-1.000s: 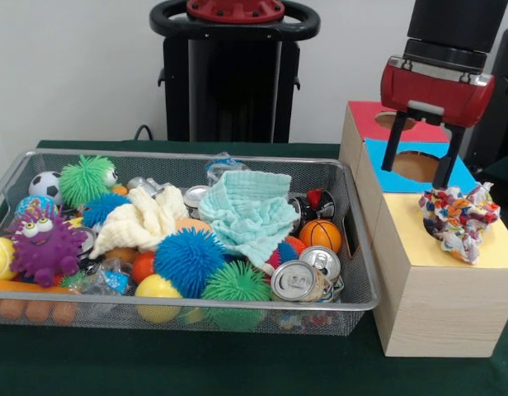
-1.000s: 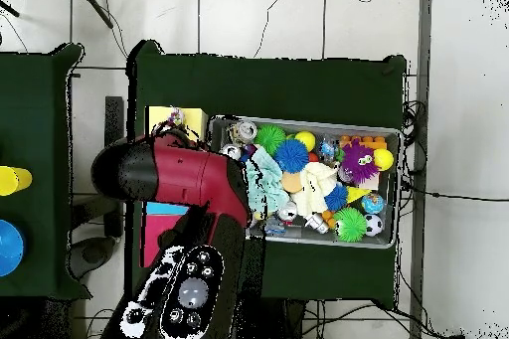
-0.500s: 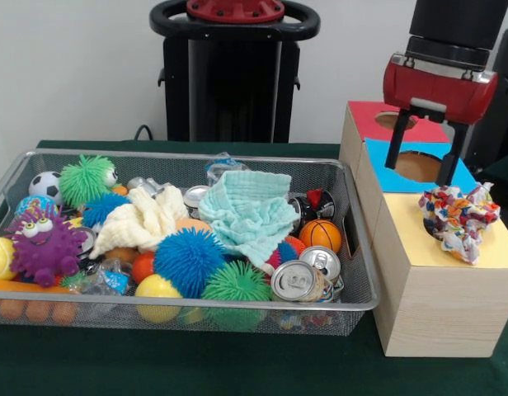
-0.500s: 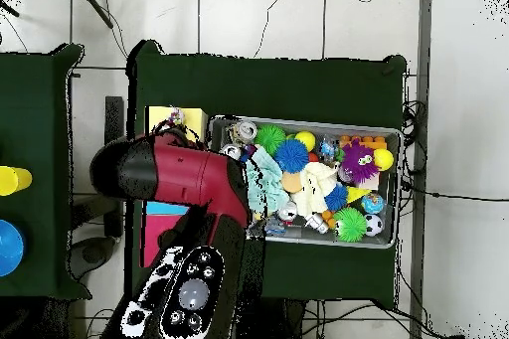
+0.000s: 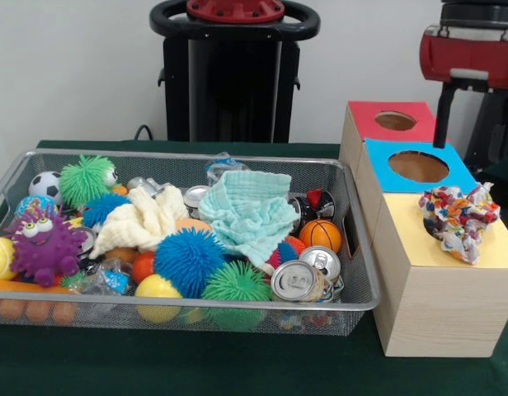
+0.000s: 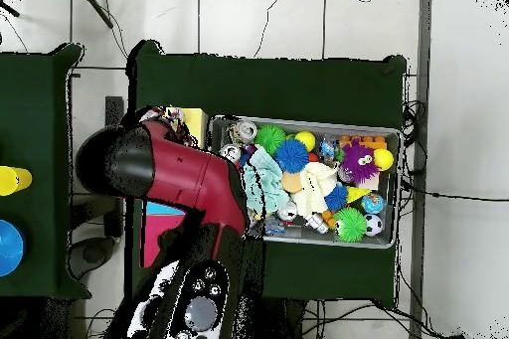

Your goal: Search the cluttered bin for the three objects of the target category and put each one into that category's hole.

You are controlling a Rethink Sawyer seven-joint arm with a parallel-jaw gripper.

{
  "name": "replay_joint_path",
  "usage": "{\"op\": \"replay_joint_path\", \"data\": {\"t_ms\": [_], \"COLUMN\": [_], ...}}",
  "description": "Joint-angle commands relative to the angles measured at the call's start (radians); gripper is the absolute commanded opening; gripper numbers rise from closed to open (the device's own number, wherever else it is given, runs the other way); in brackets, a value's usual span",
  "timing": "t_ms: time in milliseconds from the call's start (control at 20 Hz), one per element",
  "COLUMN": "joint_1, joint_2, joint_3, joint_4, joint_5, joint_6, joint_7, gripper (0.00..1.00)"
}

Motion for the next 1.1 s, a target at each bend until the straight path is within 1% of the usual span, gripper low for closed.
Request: {"op": "replay_joint_path", "data": {"t_ms": [50,200,250,400,500,650,900,1100], "joint_1": [-0.016,-0.032,-0.029,-0.041,-0.042,-0.038,-0.007,0.018], "joint_2": [-0.009,-0.008,0.000,0.008,0.015,0.025,0.056,0.084], "joint_3": [0.117,0.144,0.144,0.165,0.167,0.161,0.128,0.087], "joint_4": [0.144,0.173,0.171,0.190,0.195,0.193,0.168,0.141], "joint_5": [0.105,0.128,0.130,0.127,0.122,0.115,0.109,0.095], "joint_6": [-0.057,-0.126,-0.136,-0.191,-0.208,-0.219,-0.226,-0.185], "joint_7": [0.298,0.261,0.257,0.229,0.221,0.221,0.236,0.237], "gripper": [1.00,1.00,1.00,1.00,1.00,1.00,1.00,1.00]}}
